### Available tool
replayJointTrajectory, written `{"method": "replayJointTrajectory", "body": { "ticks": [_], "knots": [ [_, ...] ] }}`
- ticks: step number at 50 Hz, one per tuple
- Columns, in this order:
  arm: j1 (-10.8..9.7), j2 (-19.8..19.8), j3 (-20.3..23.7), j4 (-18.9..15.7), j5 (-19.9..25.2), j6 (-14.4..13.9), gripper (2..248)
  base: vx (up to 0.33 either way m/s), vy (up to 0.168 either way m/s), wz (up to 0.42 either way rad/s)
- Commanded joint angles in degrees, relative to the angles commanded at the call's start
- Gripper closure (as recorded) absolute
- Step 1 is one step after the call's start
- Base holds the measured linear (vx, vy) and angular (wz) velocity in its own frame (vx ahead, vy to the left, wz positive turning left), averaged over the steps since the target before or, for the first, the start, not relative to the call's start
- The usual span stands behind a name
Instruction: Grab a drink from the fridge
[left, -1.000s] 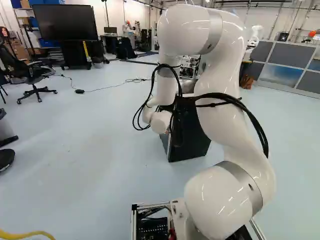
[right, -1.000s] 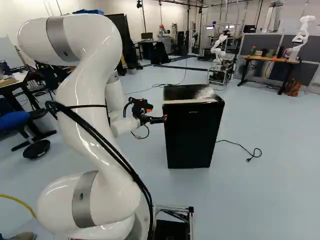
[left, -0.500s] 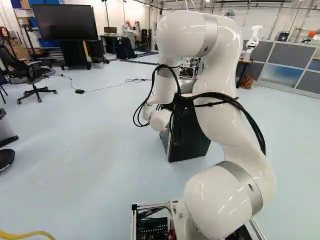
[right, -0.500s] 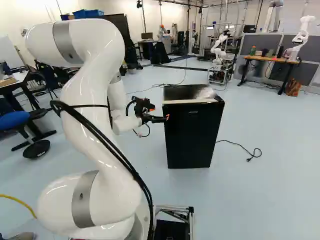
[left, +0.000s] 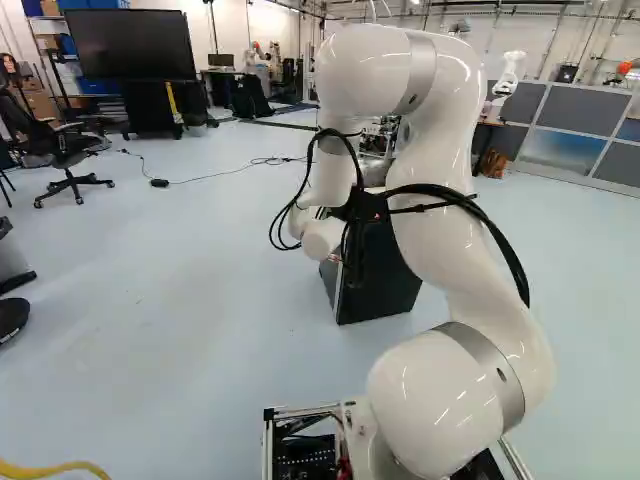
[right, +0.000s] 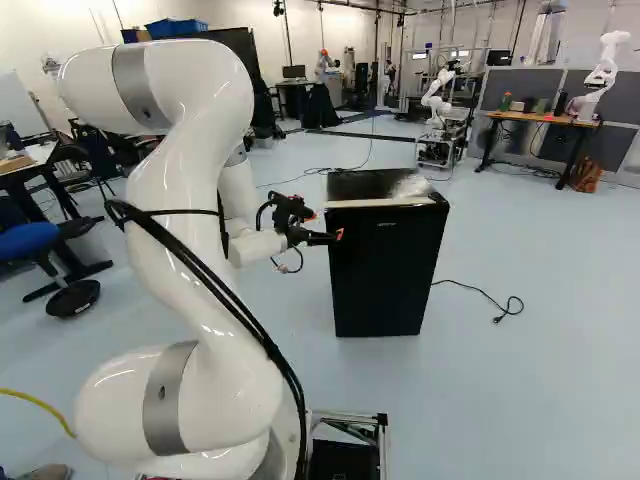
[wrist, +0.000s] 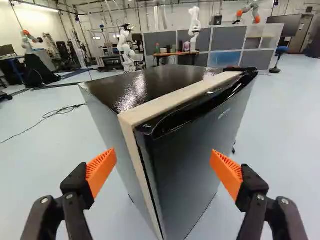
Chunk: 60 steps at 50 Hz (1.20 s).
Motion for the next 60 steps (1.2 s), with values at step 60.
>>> {"method": "replayJointTrajectory", "body": {
  "ticks": [60],
  "knots": [
    [-1.94,0.23,0.38,4.96,4.38,0.0,3,0.0,0.0,0.0]
  ]
}}
